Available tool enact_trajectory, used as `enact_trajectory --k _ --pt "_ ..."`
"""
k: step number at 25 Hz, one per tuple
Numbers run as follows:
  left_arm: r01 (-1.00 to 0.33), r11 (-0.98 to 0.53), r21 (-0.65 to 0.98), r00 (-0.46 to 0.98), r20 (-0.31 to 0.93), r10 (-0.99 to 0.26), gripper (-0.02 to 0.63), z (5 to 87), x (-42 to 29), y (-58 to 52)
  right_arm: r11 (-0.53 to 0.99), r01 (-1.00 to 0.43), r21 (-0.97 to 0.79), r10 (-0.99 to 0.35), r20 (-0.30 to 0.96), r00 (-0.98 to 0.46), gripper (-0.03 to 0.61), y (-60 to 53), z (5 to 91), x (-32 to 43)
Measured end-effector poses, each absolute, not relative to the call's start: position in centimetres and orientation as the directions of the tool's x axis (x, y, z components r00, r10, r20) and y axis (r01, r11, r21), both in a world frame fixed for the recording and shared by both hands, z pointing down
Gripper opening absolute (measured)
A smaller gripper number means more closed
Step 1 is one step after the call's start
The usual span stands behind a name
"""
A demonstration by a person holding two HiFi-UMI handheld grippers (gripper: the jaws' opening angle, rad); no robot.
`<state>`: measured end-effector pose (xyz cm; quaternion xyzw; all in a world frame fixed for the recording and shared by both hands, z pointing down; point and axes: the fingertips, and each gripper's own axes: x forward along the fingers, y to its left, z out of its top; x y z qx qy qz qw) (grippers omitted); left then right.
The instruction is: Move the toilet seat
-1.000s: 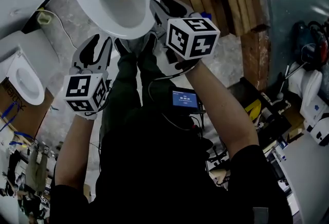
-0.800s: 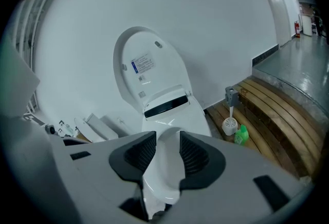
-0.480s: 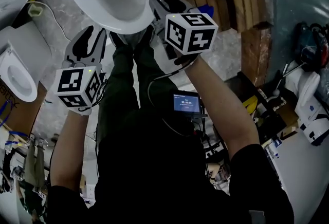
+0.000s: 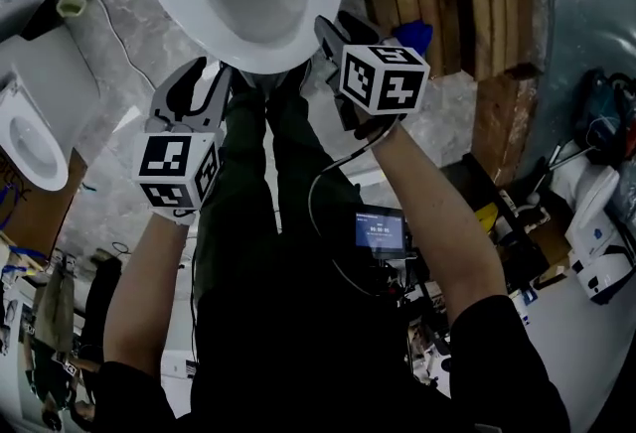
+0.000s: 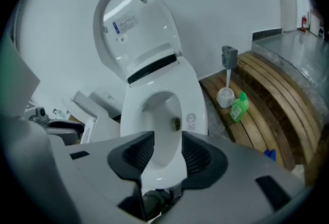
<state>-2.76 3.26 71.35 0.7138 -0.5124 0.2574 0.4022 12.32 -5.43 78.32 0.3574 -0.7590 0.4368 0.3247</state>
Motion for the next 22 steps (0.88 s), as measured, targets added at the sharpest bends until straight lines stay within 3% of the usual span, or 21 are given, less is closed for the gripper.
enact_trajectory --k 12,22 --pt "-0.935 -0.096 0.342 0.344 0.802 -0.488 0.147 75.4 -4.3 5.4 0.206 -0.861 -0.466 -0.079 0.869 -0.489 0.273 -0.6 87.9 13.4" --pt "-0.922 -0.036 0.386 0.354 0.801 -0.483 0.147 76.2 -5.5 6.3 0.052 -0.882 -0.468 -0.108 0.876 -0.471 0.314 -1.4 91.0 13.0"
